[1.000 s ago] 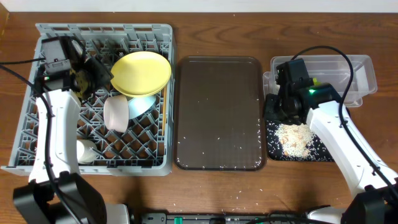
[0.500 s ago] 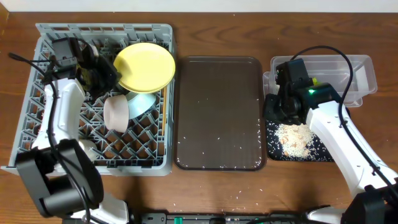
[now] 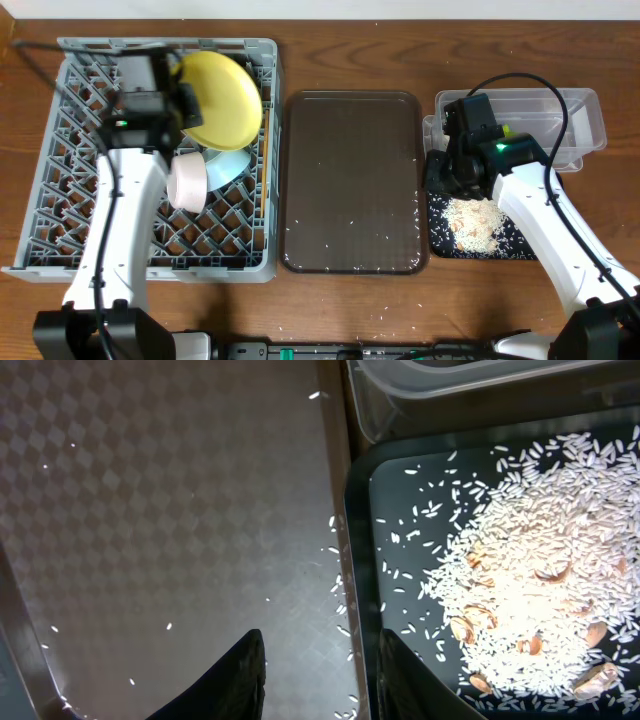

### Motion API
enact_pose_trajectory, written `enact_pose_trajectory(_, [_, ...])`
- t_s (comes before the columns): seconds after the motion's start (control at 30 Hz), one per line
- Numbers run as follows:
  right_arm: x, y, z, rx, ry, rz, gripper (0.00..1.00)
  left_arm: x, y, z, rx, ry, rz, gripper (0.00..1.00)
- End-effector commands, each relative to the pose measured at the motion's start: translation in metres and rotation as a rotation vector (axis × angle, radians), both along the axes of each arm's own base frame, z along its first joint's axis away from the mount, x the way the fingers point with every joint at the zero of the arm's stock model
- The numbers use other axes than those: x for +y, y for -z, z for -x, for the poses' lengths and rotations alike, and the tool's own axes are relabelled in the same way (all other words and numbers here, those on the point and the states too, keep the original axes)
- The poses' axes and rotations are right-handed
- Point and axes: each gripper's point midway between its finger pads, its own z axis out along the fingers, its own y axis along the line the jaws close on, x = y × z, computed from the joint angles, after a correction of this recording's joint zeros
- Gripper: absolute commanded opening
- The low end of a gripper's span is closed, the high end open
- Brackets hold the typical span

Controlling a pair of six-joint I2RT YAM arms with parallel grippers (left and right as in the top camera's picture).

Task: Sort waste into correct bins and load items into the dishwasher
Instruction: 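Stand the yellow plate upright in the rack slot with the left gripper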

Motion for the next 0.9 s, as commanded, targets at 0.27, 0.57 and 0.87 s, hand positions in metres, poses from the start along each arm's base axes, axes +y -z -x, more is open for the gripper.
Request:
enact_pose_trajectory(0.27, [0.006, -0.002, 0.002, -0.005, -0.022, -0.020, 0.34, -0.031, 0.006, -0.009, 0.065, 0.020, -0.419, 0.07])
enact_pose_trajectory(0.57, [-0.004, -0.034, -0.001, -0.112, -0.059, -0.041, 0.54, -0.112, -0.044, 0.035, -0.053, 0.259, -0.120, 0.83])
enact_pose_trajectory(0.87, [-0.007, -0.107, 0.007, -0.364, -0.054, -0.094, 0.73, -0.057, -0.017, 0.045, 0.042, 0.031, 0.135, 0.69])
